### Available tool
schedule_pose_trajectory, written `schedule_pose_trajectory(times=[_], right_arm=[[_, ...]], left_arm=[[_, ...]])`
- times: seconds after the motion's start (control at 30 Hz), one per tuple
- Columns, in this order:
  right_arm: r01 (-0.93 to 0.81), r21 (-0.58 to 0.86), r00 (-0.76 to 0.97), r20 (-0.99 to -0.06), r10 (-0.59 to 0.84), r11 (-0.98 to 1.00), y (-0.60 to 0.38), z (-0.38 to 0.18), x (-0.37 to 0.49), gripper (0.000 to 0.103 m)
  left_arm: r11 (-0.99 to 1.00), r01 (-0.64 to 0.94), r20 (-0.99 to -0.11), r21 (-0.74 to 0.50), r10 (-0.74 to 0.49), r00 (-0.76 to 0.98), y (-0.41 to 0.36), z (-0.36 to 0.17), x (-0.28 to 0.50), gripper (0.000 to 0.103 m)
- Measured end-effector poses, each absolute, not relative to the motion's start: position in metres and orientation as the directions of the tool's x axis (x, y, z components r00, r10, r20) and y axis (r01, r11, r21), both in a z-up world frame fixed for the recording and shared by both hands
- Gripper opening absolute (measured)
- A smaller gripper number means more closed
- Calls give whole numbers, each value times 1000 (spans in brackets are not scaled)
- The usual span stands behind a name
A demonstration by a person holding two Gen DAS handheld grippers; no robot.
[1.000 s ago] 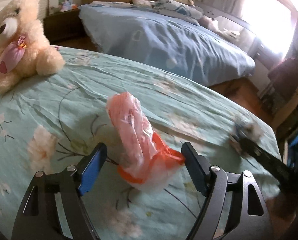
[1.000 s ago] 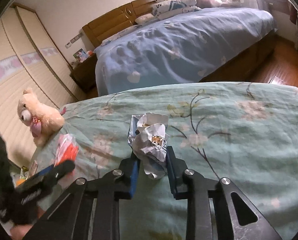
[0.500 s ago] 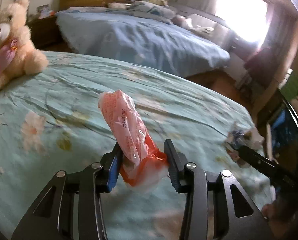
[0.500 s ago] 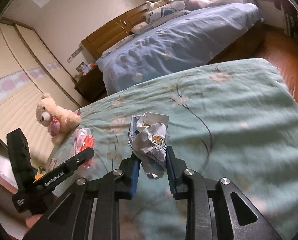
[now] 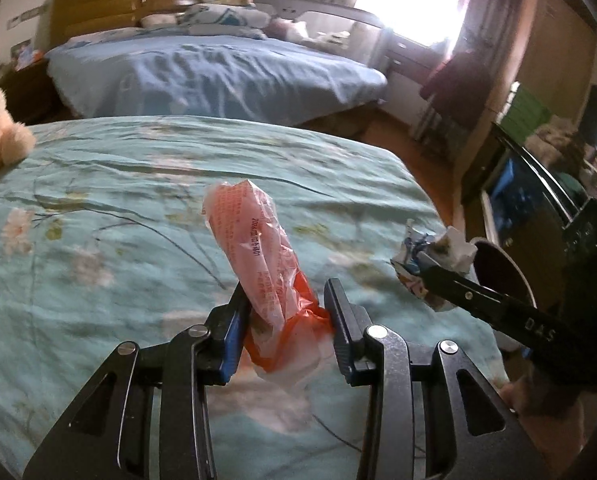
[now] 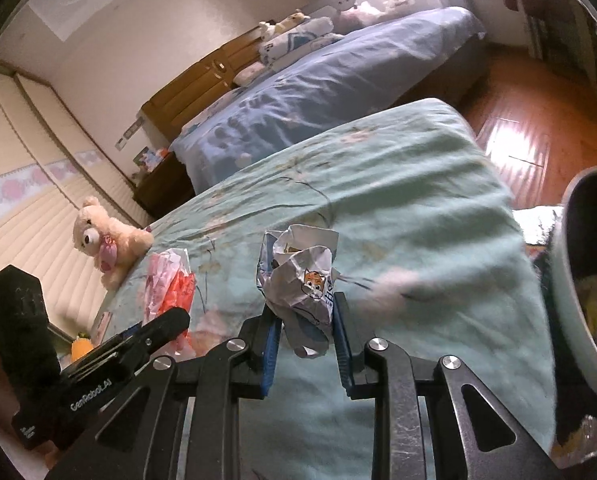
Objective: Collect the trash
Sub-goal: 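Carry the plastic bag and crumpled paper over the bin with both grippers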
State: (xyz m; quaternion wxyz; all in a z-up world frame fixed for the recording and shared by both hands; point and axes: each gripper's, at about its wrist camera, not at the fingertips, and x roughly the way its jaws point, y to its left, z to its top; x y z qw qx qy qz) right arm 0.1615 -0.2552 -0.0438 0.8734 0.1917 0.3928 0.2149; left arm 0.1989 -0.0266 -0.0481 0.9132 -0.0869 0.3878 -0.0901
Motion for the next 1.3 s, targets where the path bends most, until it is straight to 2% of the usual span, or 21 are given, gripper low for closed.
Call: schedule_pose_trajectory(times=[0.83,1.3], right_arm=[[-116,544,684,-563,464,831,-331,-44,105,25],[-96,520,683,-586,436,849,-340,-52,93,25]], left_arm=[[954,267,-696,-139,-286,658,-114,-40,162,36],[940,297,-731,-167,-320,602,-125,-57,157,36]])
